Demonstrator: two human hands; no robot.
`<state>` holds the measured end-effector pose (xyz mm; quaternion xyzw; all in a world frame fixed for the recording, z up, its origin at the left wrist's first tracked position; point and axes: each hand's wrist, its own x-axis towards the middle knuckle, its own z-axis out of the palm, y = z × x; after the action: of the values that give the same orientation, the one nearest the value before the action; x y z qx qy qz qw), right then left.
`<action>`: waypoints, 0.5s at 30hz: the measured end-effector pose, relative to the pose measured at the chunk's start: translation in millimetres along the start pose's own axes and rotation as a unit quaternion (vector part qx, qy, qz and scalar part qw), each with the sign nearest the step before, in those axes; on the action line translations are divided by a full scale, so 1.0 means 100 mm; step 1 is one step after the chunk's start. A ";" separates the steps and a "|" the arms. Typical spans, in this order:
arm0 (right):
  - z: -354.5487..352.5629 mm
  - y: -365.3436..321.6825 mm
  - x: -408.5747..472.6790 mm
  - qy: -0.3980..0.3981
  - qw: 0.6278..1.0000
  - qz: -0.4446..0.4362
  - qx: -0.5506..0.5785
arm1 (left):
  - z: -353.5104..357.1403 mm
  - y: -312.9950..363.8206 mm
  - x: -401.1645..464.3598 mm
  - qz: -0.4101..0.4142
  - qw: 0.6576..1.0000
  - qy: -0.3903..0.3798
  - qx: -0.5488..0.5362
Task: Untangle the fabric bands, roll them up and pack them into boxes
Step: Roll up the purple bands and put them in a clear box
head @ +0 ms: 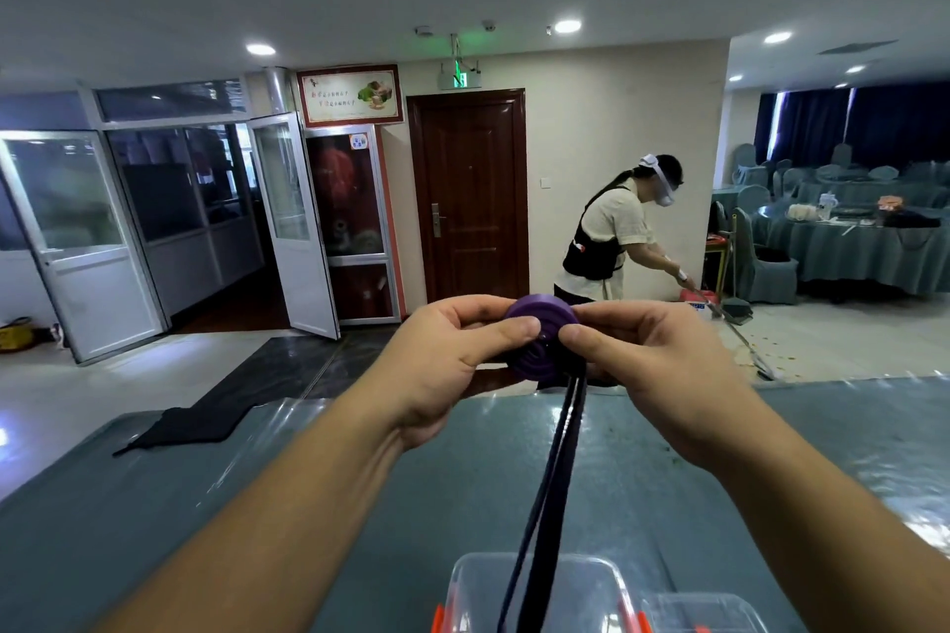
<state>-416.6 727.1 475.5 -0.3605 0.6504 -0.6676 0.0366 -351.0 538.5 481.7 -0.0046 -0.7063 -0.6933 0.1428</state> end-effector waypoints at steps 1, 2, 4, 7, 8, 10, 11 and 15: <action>-0.02 -0.01 -0.01 -0.014 0.999 -0.001 -0.031 | -0.01 0.01 0.00 -0.007 1.000 -0.010 0.024; -0.04 -0.03 -0.01 -0.035 0.997 -0.001 -0.066 | -0.03 0.03 -0.01 -0.015 0.998 -0.024 0.058; -0.08 -0.09 -0.01 -0.076 0.988 -0.002 -0.138 | -0.08 0.10 -0.02 -0.026 0.988 -0.063 0.137; -0.09 -0.15 0.00 -0.078 0.986 -0.009 -0.147 | -0.11 0.19 -0.04 -0.020 0.984 -0.085 0.157; -0.09 -0.15 0.00 -0.058 0.992 -0.012 -0.114 | -0.10 0.19 -0.04 -0.013 0.988 -0.077 0.131; -0.08 -0.13 0.00 -0.021 0.998 -0.015 -0.049 | -0.07 0.16 -0.05 0.001 0.996 -0.046 0.073; -0.07 -0.11 -0.01 -0.012 1.000 -0.014 -0.025 | -0.05 0.12 -0.04 0.008 0.998 -0.034 0.048; -0.10 -0.08 -0.04 -0.030 0.999 -0.004 -0.032 | -0.04 0.03 -0.03 -0.002 0.998 -0.037 0.049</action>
<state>-415.4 738.6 481.6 -0.3836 0.6689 -0.6353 0.0420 -346.4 535.6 483.7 -0.0218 -0.7441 -0.6578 0.1150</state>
